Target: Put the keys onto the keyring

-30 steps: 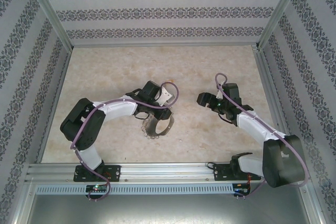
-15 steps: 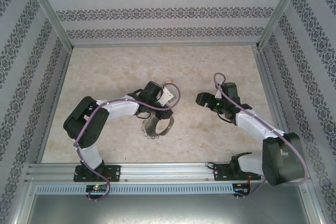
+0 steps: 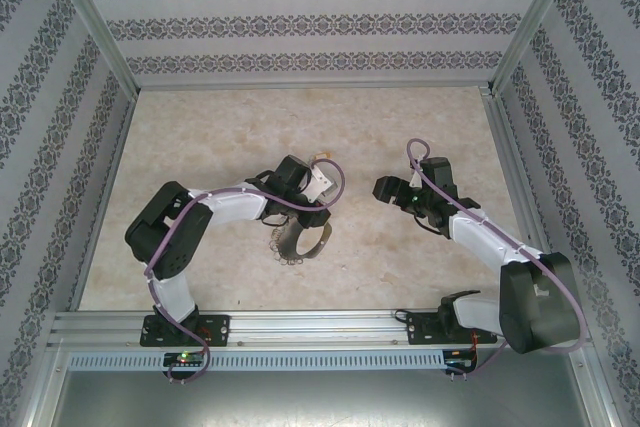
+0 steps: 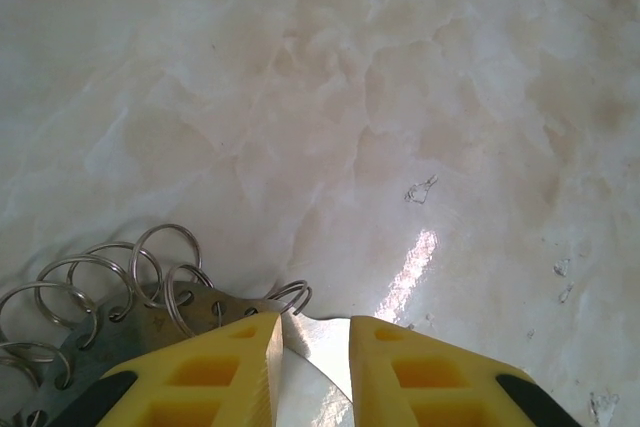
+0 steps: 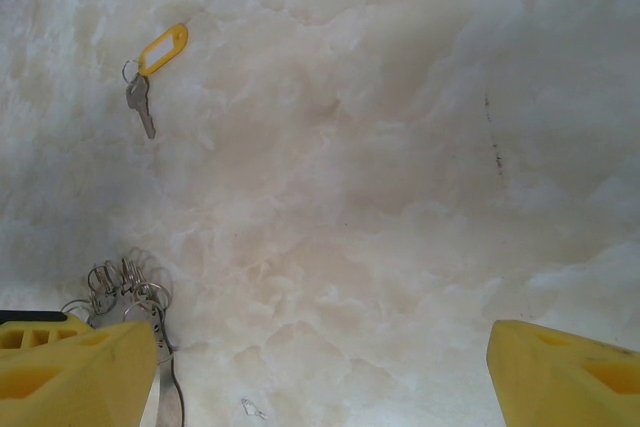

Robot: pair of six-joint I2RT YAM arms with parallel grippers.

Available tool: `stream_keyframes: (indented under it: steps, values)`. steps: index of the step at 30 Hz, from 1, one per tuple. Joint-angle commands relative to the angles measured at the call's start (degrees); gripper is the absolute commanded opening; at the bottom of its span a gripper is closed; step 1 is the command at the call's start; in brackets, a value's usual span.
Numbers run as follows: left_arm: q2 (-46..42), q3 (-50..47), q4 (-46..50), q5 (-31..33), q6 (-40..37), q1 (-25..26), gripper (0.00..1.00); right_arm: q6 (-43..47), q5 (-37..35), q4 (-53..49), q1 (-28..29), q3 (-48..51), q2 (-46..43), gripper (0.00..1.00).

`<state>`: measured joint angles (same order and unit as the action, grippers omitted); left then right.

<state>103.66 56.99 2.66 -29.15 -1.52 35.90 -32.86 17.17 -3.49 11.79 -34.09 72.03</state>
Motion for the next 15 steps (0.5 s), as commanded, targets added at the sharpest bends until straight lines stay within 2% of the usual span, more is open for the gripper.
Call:
stream_keyframes:
  steps: [1, 15]
  values:
    - [1.1, -0.6, -2.1, -1.7, -0.2, 0.2, 0.24, 0.2, -1.4, -0.6, 0.5, -1.0, 0.8, 0.86]
    - [2.6, -0.8, -2.5, -1.7, -0.3, 0.2, 0.24, 0.3, -1.7, -0.7, 0.6, -1.2, 1.5, 0.86]
